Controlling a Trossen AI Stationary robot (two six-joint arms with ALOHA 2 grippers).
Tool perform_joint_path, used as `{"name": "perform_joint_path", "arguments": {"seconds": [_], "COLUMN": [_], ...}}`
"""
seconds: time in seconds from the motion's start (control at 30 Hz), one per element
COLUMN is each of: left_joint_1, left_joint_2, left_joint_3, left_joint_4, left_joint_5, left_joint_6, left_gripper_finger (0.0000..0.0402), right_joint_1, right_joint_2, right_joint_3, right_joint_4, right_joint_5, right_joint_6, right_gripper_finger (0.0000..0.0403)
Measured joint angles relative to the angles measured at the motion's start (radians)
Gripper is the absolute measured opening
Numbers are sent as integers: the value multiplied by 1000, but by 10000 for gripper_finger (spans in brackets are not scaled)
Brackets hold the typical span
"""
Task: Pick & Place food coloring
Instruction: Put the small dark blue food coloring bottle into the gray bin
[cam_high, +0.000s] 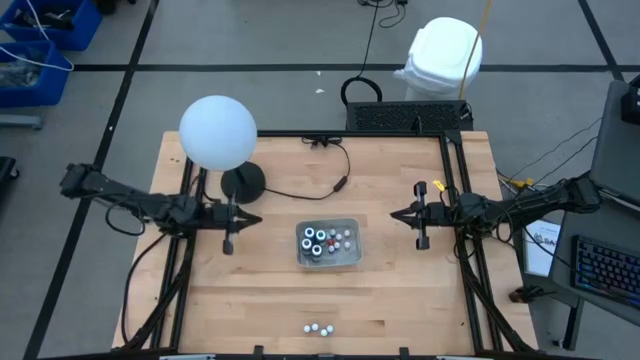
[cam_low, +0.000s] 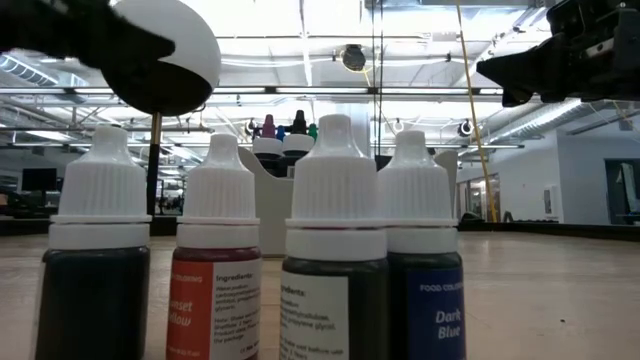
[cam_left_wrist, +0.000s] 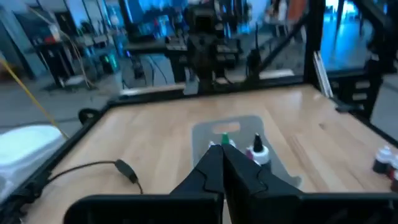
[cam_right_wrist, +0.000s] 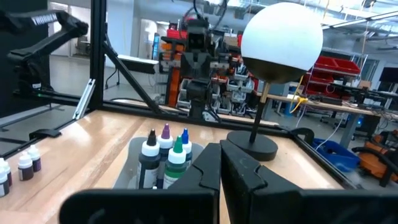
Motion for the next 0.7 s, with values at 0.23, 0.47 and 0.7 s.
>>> {"name": "perform_joint_path", "arguments": {"seconds": [0.23, 0.47, 0.7], "left_joint_1": [81, 103, 106], "left_joint_2": [-152, -204, -204], "left_joint_3": [-152, -245, -244], "left_joint_4": [22, 73, 79], "left_joint_5": [33, 40, 32], "left_joint_6": [-38, -38, -40], "left_gripper_finger": [5, 7, 15], "right_joint_1": [0, 0, 4], "right_joint_2": [0, 11, 35], "right_joint_3": [0, 0, 26], "right_joint_4": [2, -19, -109], "right_joint_5": [0, 24, 158], "right_joint_6": [2, 3, 50], "right_gripper_finger": [0, 0, 0]}}
